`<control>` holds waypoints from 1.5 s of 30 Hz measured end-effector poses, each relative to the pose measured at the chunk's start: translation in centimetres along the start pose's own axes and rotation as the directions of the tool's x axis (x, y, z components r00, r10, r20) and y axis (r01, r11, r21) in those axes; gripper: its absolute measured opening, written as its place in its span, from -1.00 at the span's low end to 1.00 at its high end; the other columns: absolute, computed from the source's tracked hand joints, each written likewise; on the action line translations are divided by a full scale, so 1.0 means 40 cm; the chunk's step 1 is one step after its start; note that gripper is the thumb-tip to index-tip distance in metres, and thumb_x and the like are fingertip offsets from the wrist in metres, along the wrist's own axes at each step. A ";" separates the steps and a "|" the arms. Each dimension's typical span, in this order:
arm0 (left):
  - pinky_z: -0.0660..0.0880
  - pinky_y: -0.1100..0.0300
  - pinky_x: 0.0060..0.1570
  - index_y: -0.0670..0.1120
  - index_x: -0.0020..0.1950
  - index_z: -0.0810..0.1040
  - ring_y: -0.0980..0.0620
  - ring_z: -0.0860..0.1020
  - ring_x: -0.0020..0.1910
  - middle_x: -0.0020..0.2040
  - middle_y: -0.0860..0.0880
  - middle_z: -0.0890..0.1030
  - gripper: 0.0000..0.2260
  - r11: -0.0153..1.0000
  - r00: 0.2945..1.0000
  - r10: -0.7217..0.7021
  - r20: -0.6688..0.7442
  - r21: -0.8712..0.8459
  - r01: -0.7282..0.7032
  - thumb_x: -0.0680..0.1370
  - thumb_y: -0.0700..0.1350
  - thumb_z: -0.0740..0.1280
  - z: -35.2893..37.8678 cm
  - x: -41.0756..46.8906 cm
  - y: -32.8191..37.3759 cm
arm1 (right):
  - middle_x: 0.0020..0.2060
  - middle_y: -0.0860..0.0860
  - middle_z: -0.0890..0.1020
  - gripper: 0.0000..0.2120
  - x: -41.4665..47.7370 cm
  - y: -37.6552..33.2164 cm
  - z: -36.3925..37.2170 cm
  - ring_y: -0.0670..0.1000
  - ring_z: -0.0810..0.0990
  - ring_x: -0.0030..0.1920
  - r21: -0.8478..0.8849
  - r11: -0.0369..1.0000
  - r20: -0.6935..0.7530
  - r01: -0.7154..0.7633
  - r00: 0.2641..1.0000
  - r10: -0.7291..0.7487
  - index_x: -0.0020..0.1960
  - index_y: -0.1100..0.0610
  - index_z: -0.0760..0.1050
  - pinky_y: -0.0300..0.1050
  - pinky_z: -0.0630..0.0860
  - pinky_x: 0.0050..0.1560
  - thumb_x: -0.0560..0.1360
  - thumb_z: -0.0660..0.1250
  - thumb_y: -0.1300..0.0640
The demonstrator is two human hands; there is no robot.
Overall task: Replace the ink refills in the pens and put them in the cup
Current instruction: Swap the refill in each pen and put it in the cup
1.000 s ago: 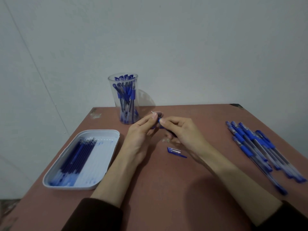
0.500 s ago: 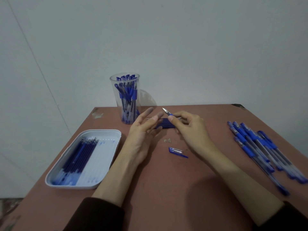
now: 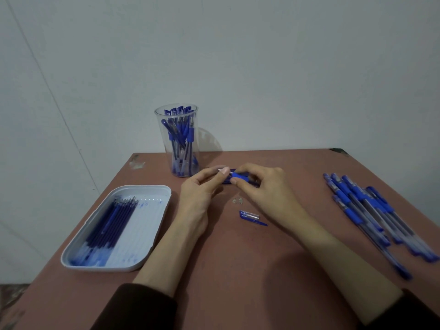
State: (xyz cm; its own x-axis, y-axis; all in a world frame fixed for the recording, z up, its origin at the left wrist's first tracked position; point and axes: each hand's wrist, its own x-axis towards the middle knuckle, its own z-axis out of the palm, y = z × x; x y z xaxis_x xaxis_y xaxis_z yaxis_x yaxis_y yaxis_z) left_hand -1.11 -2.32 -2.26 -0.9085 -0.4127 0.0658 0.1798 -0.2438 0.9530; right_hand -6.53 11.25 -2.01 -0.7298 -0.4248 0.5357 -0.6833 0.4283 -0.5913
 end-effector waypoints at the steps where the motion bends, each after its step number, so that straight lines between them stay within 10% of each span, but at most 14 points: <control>1: 0.46 0.18 0.04 -0.22 0.09 0.62 0.01 0.60 -0.03 0.06 -0.20 0.65 -0.73 1.000 1.000 -0.014 -0.007 0.009 0.015 0.45 -0.13 0.44 0.000 0.000 -0.001 | -0.45 -0.20 0.50 -0.95 0.000 -0.002 -0.003 -0.14 0.50 -0.36 -0.034 0.999 -0.002 0.018 1.000 -0.019 -0.08 -0.11 0.58 -0.10 0.49 -0.28 0.47 0.38 -0.05; 10: 0.47 0.28 -0.24 -0.13 -0.22 0.55 0.12 0.48 -0.35 -0.42 0.06 0.53 -0.81 0.997 0.997 -0.013 -0.074 0.077 0.019 0.47 -0.03 0.43 0.006 0.002 -0.002 | -0.30 -0.11 0.59 -0.92 0.005 -0.016 -0.026 -0.04 0.51 -0.25 -0.348 0.924 -0.051 0.159 0.981 -0.188 -0.10 -0.07 0.56 -0.15 0.34 -0.31 0.43 0.40 0.08; 15: 0.48 0.32 -0.33 -0.11 -0.24 0.54 0.18 0.50 -0.38 -0.36 0.02 0.56 -0.82 0.980 0.992 0.072 -0.102 0.192 -0.052 0.48 -0.04 0.43 -0.010 0.011 0.006 | -0.38 -0.13 0.54 -0.91 0.014 -0.005 -0.049 -0.03 0.50 -0.28 -0.389 0.918 -0.175 0.072 0.973 -0.150 -0.17 -0.01 0.56 -0.37 0.14 -0.33 0.39 0.42 0.17; 22: 0.38 0.50 -0.32 -0.01 -0.15 0.68 0.30 0.49 -0.36 -0.31 0.11 0.60 -0.93 0.610 0.969 0.175 0.174 0.753 -0.246 0.40 -0.10 0.51 -0.013 -0.002 -0.017 | -0.32 -0.14 0.54 -0.94 0.017 0.011 -0.058 -0.09 0.49 -0.25 -0.296 0.954 -0.136 -0.049 0.991 0.009 -0.09 -0.02 0.55 -0.16 0.30 -0.19 0.46 0.40 0.10; 27: 0.40 0.49 -0.24 0.12 0.03 0.63 0.29 0.52 -0.30 -0.18 0.13 0.61 -0.81 0.502 0.962 0.095 0.255 0.822 -0.267 0.44 -0.06 0.46 -0.013 -0.008 -0.013 | -0.34 -0.17 0.51 -0.94 0.016 0.008 -0.054 -0.08 0.51 -0.26 -0.289 0.956 -0.126 -0.059 0.992 0.023 -0.08 -0.01 0.56 -0.13 0.41 -0.19 0.45 0.41 0.09; 34: 0.42 0.48 -0.19 0.14 0.06 0.60 0.30 0.55 -0.25 -0.15 0.12 0.63 -0.76 0.546 0.959 0.045 0.281 0.797 -0.259 0.43 -0.09 0.46 -0.013 -0.008 -0.010 | -0.34 -0.16 0.52 -0.93 0.016 0.010 -0.052 -0.08 0.50 -0.27 -0.292 0.954 -0.099 -0.060 0.995 0.032 -0.08 -0.02 0.55 -0.17 0.35 -0.22 0.45 0.41 0.09; 41: 0.44 0.46 -0.23 -0.13 0.07 0.66 0.28 0.59 -0.23 -0.12 0.03 0.68 -0.83 0.934 0.989 0.082 0.125 0.336 -0.120 0.49 -0.17 0.42 -0.001 -0.007 0.007 | -0.38 -0.11 0.56 -0.95 0.011 0.007 -0.039 -0.09 0.51 -0.32 -0.083 0.995 -0.014 -0.053 0.999 0.052 -0.13 -0.05 0.54 -0.11 0.45 -0.28 0.45 0.41 0.06; 45: 0.39 0.42 -0.35 -0.15 0.06 0.66 0.27 0.50 -0.33 -0.18 0.05 0.64 -0.83 0.970 0.995 0.017 0.101 0.240 -0.041 0.49 -0.17 0.40 -0.004 -0.002 0.012 | -0.36 -0.11 0.58 -0.95 0.004 0.000 -0.031 -0.09 0.51 -0.33 -0.024 1.000 0.041 0.004 0.999 -0.003 -0.13 -0.07 0.54 -0.15 0.45 -0.28 0.45 0.41 0.04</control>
State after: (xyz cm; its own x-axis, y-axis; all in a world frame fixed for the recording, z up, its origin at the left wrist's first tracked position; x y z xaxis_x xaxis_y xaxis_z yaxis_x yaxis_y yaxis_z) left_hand -0.91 -2.55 -1.85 -0.9388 -0.3259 0.1119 0.1213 -0.0088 0.9926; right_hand -6.68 12.17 -1.17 -0.7263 -0.4582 0.5123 -0.6865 0.4460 -0.5744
